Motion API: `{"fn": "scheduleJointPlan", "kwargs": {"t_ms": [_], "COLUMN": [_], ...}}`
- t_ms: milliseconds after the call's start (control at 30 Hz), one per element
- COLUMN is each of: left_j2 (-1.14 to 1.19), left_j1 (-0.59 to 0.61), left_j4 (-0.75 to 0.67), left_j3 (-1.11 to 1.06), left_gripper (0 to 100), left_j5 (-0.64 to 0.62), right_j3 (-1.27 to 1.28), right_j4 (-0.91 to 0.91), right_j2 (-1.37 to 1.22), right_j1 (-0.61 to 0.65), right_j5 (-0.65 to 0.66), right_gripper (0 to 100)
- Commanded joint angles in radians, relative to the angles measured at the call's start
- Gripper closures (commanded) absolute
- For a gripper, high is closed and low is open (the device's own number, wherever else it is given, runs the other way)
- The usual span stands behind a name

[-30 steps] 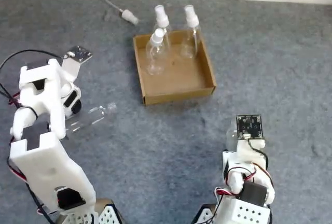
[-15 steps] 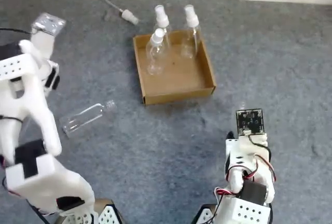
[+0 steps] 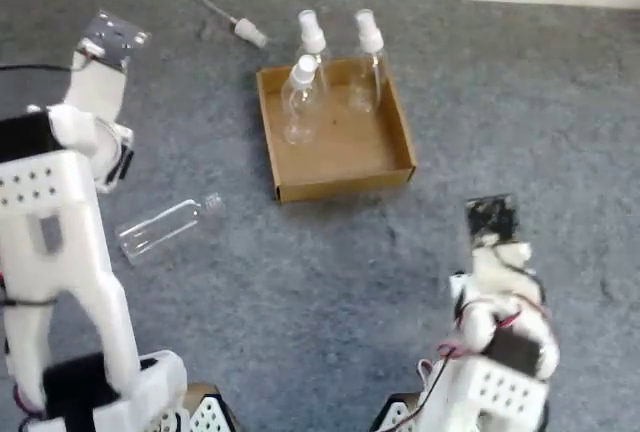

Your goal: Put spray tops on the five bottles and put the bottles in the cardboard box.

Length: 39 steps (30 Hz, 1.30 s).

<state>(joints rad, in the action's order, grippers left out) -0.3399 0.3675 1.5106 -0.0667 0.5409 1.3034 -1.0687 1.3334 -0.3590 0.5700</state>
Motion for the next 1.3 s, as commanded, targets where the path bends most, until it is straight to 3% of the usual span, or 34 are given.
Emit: {"fn": "scheduleJointPlan", "kwargs": {"t_ms": [0,200,433,667,800,1133,1267], "left_j2": [-0.156,-0.277,-0.334,-0.409,-0.463,-0.506,-0.506], "left_j1": [-0.070,-0.171,-0.314,-0.401,-0.430,-0.435,-0.435], "left_j4": [0.009,0.003,0.002,0.002,0.002,0.002,0.002], "left_j3": [-0.087,-0.189,-0.291,-0.361,-0.381,-0.437,-0.437], "left_gripper": [99,99,99,99,99,99,99], "left_j5": [-0.037,-0.130,-0.233,-0.288,-0.298,-0.295,-0.295], "right_j3": [-0.272,-0.636,-0.964,-0.964,-0.995,-1.415,-1.540], "right_j4": [0.047,0.047,0.038,0.038,-0.004,-0.252,-0.298], "right_j2": [-0.418,-0.957,-1.339,-1.435,-1.435,-1.669,-1.779], "right_j1": [-0.081,-0.102,-0.134,-0.137,-0.122,-0.096,-0.096], "right_j5": [0.057,0.063,0.064,0.144,0.143,0.144,0.146], "right_gripper": [98.6,98.7,93.3,72.8,72.4,72.4,79.1]}}
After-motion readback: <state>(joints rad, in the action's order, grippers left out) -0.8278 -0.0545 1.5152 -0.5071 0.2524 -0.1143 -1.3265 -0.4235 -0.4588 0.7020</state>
